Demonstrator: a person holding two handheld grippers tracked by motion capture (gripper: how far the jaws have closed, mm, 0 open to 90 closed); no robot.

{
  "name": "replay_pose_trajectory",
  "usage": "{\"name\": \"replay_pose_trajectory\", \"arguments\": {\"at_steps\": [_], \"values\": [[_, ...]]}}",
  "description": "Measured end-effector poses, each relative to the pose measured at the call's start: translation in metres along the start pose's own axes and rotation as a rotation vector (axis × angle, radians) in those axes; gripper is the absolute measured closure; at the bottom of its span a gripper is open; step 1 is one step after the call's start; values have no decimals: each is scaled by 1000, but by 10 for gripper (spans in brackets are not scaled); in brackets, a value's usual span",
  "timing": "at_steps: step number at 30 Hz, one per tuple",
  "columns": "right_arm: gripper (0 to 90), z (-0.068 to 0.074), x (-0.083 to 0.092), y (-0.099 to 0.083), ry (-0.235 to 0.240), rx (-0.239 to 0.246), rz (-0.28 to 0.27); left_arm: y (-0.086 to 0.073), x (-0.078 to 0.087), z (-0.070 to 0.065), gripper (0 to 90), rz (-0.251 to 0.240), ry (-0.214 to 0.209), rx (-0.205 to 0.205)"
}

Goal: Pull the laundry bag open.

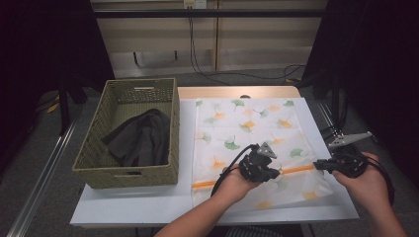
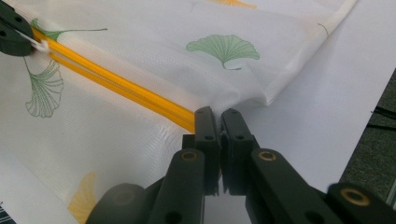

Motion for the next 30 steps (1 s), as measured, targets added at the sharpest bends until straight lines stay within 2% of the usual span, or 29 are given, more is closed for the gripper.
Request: {"name": "replay_pose_trajectory", "arguments": {"at_steps": [1,4,5,6,10,12,13,14,15,16,18,19,20,21,23,24,25,27,28,29,30], "values": [[872,-1,0,-1,1,-3,1,-1,2,2,900,10,6,-2],[872,-3,-1,-1,-1,-9,0,-2,4,3,900,-12,9,12],[873,-3,-1,-2,7,-9,5,-5,7,5,900,16,16,-6],[873,-3,-2,-1,7,-9,4,-5,8,5,900,0,16,5],[872,-5,-3,-1,-1,-6,2,-9,15,8,900,26,31,-12],[872,-4,-3,-1,1,-12,5,-9,18,9,900,21,31,-8],[872,-5,-3,-1,2,-9,5,-9,18,9,900,3,27,-6],[872,-5,-3,-1,3,-8,4,-11,21,10,900,30,32,-16],[872,-4,-4,-2,6,-7,4,-10,20,9,900,12,23,-15],[872,-5,-4,-2,3,-6,4,-12,23,10,900,41,35,-24],[872,-5,-4,-2,6,-13,7,-13,24,10,900,45,33,-33],[872,-5,-5,-2,5,-13,7,-12,23,8,900,26,25,-30],[872,-5,-5,-2,11,-10,6,-14,25,9,900,51,33,-43],[872,-5,-5,-3,12,-14,8,-14,24,8,900,34,30,-37],[872,-7,-5,-3,-3,-16,14,-16,26,9,900,41,27,-45],[872,-9,-5,-4,-4,-18,19,-17,27,9,900,42,30,-36],[872,-9,-5,-4,-4,-18,19,-19,29,10,900,64,35,-43],[872,-9,-6,-5,-3,-24,21,-21,31,12,900,75,38,-52],[872,-9,-6,-6,1,-27,22,-20,31,12,900,60,39,-38],[872,-10,-7,-6,-1,-28,24,-22,34,13,900,70,36,-48],[872,-10,-7,-7,0,-30,29,-22,34,12,900,52,33,-33]]}}
Point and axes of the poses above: each handheld gripper's, and its own axes: x roughly backward along the jaws, y roughly out of its top, z roughly to its left, the point moved 10 cm from there along -x, roughly forward along the jaws, and after that the axes turned 8 degrees about y, right-handed, at the moved point
